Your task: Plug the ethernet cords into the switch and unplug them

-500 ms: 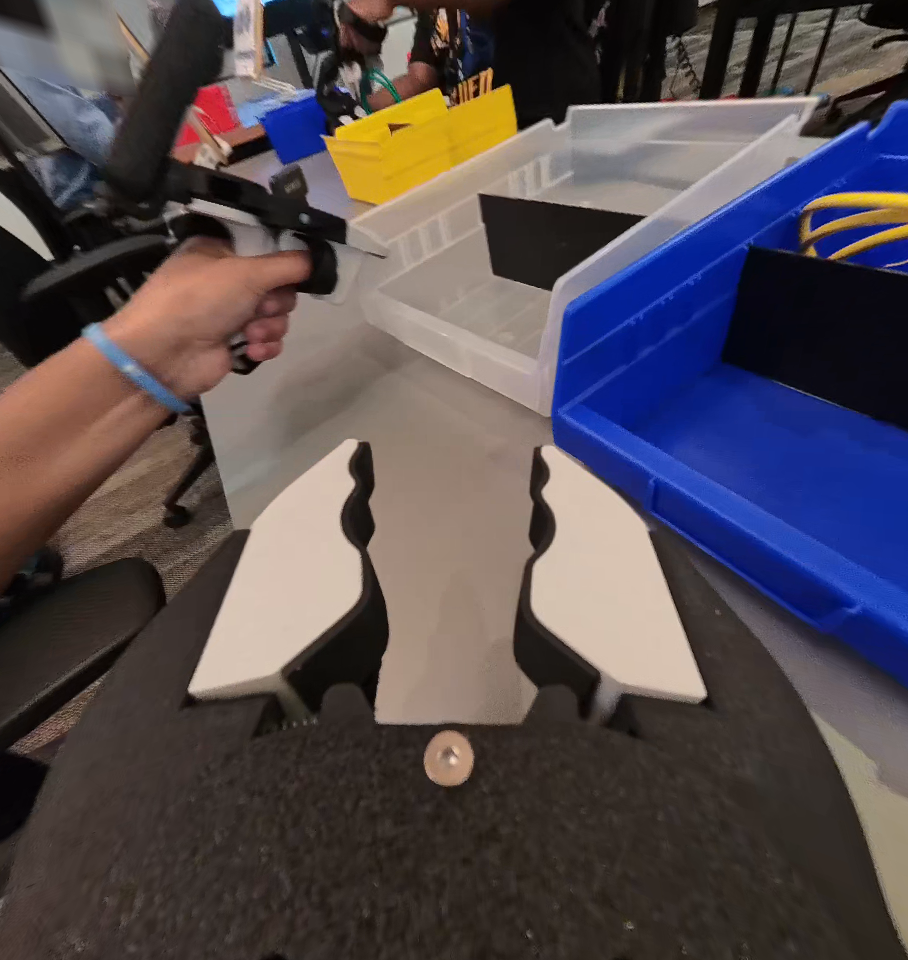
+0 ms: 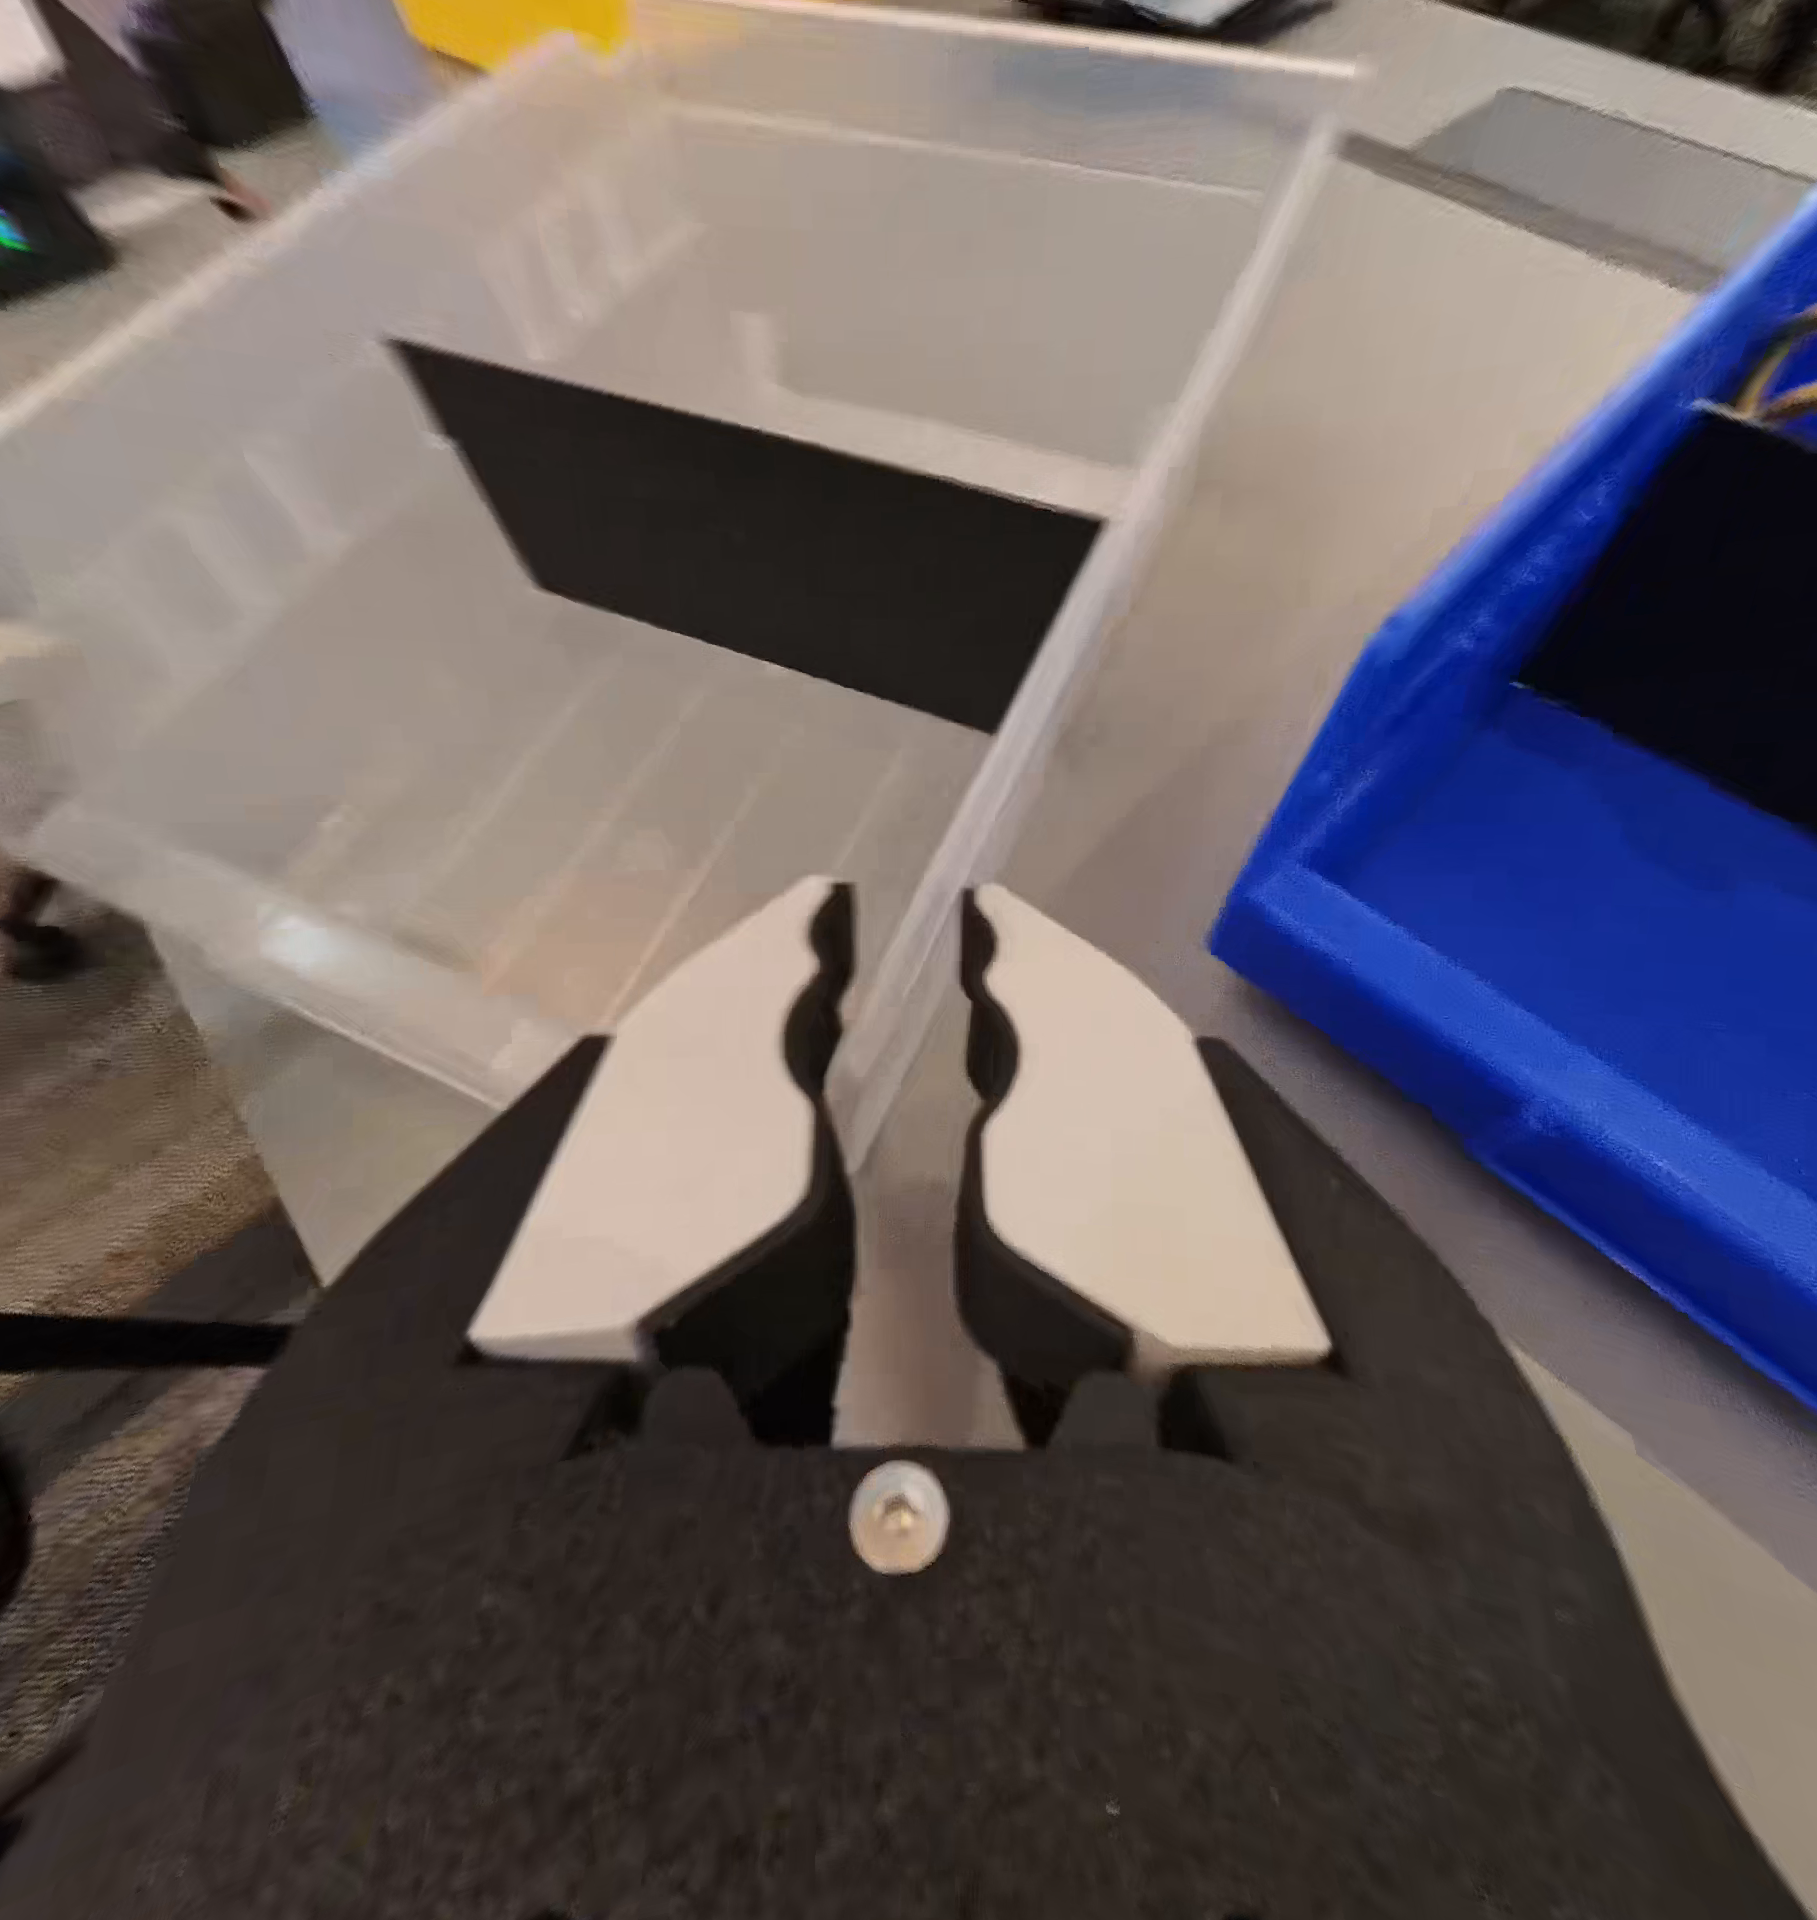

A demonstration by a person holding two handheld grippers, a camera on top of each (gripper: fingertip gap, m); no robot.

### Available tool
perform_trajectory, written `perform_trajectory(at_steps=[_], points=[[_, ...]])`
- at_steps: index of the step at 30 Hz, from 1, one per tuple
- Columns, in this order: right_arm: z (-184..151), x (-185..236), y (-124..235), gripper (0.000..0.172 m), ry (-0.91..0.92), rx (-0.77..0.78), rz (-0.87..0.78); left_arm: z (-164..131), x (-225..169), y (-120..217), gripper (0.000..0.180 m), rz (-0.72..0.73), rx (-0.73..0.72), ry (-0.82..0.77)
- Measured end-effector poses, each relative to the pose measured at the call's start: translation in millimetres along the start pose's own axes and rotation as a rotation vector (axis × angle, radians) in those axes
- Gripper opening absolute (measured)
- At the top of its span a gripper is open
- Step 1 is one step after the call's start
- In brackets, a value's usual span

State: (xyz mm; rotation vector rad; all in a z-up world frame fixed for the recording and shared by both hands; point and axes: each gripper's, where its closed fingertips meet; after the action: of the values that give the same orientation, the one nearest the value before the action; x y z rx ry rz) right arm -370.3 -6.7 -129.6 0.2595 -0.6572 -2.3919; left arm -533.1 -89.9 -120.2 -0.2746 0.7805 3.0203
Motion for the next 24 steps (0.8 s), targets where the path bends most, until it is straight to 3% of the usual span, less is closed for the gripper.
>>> perform_trajectory(at_steps=[4, 9, 12, 15, 19, 24], points=[[7.1, -4.6, 7.7, 0.005, -0.053, 0.024, -0.048, 11.4, -18.1, 31.8, 0.006, 0.099, -0.068, -0.168], [68.7, -14.5, 50.5, 0.005, -0.057, -0.143, -0.045, 76.5, -47.1, 71.3, 0.005, 0.158, -0.274, -0.285], [111.8, -52.3, 96.4, 0.005, -0.067, -0.257, -0.132, 135.0, -90.4, 73.4, 0.005, 0.109, -0.391, -0.390], [134.4, -122.1, 144.1, 0.005, -0.096, -0.328, -0.254, 180.8, -163.2, 55.4, 0.005, 0.000, -0.449, -0.496], [119.1, -235.1, 218.2, 0.004, -0.135, -0.384, -0.448, 187.6, -286.3, 13.7, 0.005, -0.159, -0.450, -0.589], [36.5, -365.8, 288.7, 0.005, -0.167, -0.316, -0.681, 139.0, -435.1, -55.2, 0.006, -0.335, -0.385, -0.630]])
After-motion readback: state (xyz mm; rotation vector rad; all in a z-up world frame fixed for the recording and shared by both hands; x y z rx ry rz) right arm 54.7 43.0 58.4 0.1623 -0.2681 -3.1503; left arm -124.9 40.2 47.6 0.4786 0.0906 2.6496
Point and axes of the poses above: each gripper's, where its closed fingertips meet, y back along the fingers, z out of its top, x = y × z across the jaws, and after that the axes turned 7 degrees about -z, right-handed
